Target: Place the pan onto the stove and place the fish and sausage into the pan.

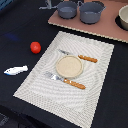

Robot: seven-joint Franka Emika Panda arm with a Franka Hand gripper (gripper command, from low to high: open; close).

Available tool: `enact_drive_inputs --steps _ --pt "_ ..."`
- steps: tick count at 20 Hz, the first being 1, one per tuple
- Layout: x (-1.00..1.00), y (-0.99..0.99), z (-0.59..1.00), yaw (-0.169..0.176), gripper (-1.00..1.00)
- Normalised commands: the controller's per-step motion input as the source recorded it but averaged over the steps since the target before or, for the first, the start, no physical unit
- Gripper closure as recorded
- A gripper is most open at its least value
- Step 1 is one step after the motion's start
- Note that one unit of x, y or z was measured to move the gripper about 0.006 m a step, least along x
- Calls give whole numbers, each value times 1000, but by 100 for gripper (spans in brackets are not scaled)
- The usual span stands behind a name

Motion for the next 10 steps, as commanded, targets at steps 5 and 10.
enact_drive_inputs --steps 5,10 --pt "0 -997 165 0 -100" --pt "0 -943 89 25 -100"
